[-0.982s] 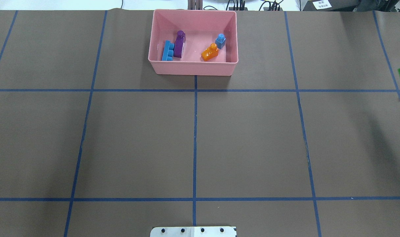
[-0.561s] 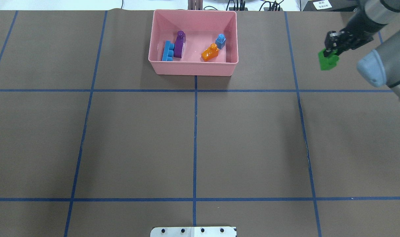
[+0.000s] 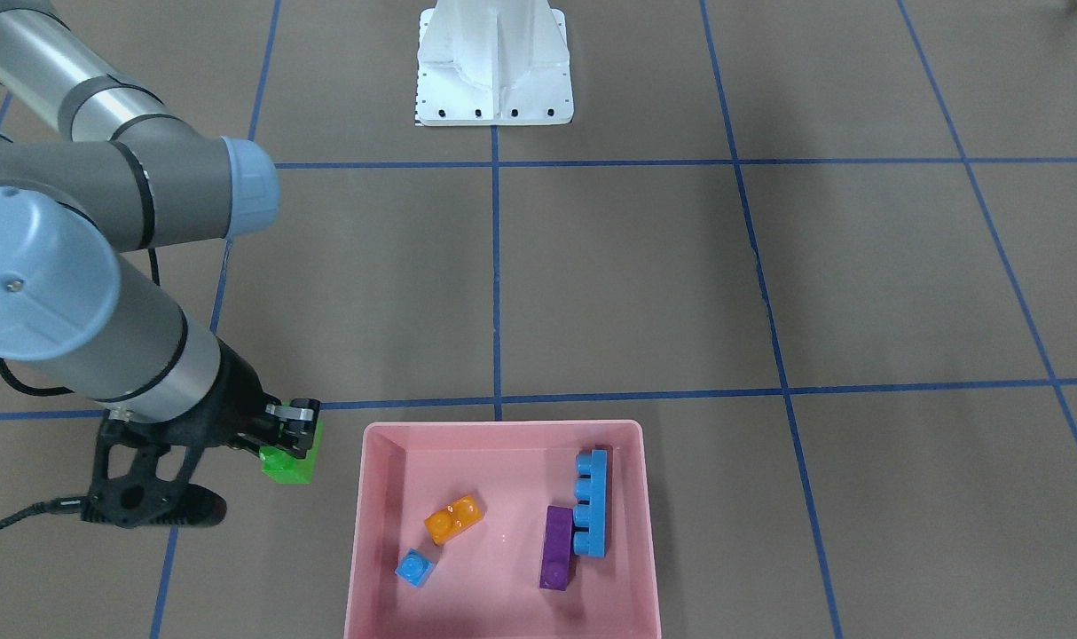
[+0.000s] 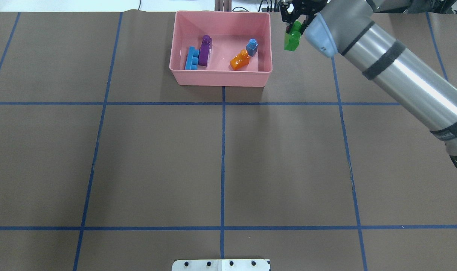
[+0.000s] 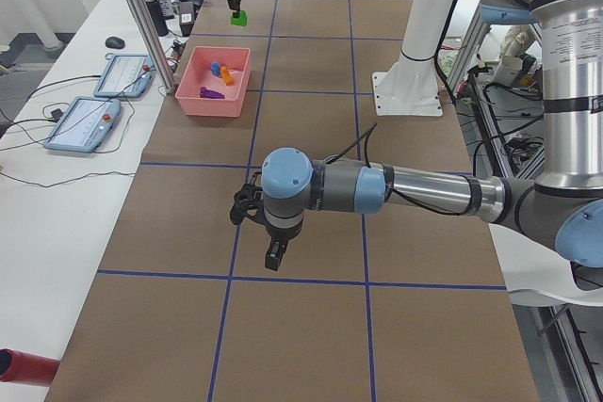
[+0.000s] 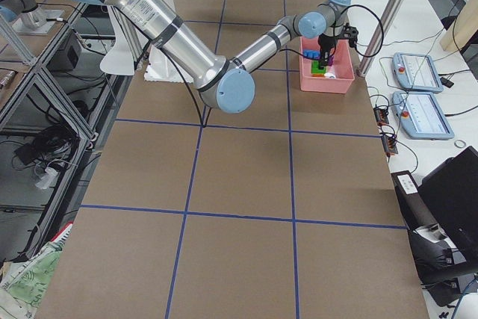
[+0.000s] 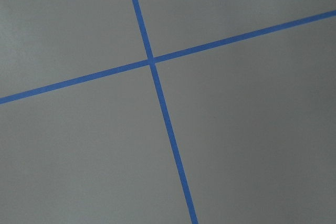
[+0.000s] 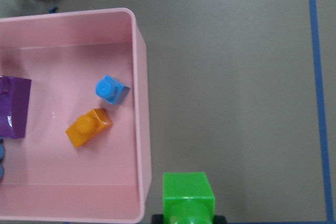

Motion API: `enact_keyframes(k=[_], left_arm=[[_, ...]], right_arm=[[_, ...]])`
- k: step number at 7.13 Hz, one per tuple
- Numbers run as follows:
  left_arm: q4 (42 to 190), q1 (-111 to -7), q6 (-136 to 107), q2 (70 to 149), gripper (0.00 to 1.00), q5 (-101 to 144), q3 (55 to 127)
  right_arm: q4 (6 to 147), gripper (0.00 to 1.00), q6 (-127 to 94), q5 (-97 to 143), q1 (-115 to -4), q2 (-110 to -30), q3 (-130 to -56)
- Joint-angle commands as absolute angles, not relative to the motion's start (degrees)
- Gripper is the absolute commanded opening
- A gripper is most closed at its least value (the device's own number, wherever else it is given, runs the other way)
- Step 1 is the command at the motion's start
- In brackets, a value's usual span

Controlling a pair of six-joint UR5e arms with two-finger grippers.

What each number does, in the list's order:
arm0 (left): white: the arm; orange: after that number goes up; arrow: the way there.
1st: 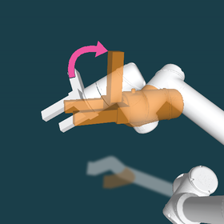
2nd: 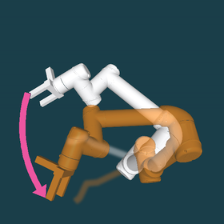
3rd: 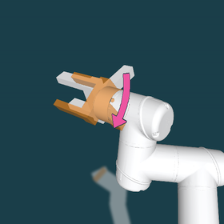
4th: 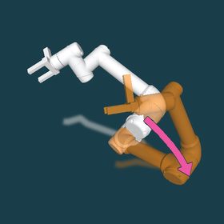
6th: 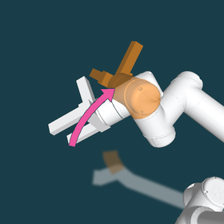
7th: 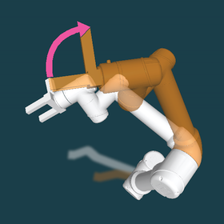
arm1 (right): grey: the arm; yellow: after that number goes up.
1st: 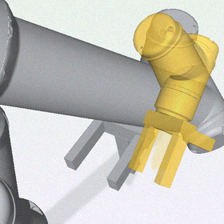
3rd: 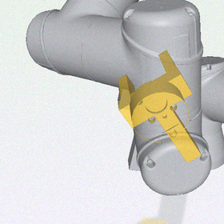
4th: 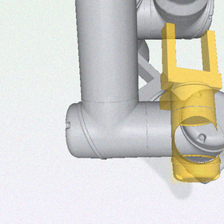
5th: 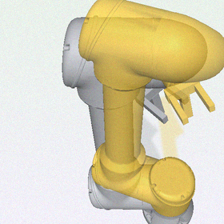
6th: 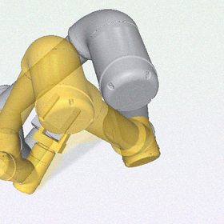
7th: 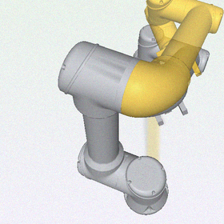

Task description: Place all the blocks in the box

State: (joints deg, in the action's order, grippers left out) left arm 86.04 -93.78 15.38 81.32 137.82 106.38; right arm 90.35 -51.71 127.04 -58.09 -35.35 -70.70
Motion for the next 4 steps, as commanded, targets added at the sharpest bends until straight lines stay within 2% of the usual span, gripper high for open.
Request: enact_keyframes(k=[1, 2, 4], left_arm=[[86.0, -93.8, 15.4, 81.3, 1.00, 137.8, 106.3], [86.1, -93.7, 15.4, 81.3, 1.00, 137.8, 106.0], [86.1, -93.7, 15.4, 81.4, 1.00, 137.8, 105.9]], right_arm=[[83.1, 0.00, -55.5, 122.8, -55.4, -26.8, -56.9], [77.4, 0.00, -57.5, 121.0, -54.1, -24.1, -50.4], [73.8, 0.00, -58.0, 117.0, -51.6, -20.9, -44.4]])
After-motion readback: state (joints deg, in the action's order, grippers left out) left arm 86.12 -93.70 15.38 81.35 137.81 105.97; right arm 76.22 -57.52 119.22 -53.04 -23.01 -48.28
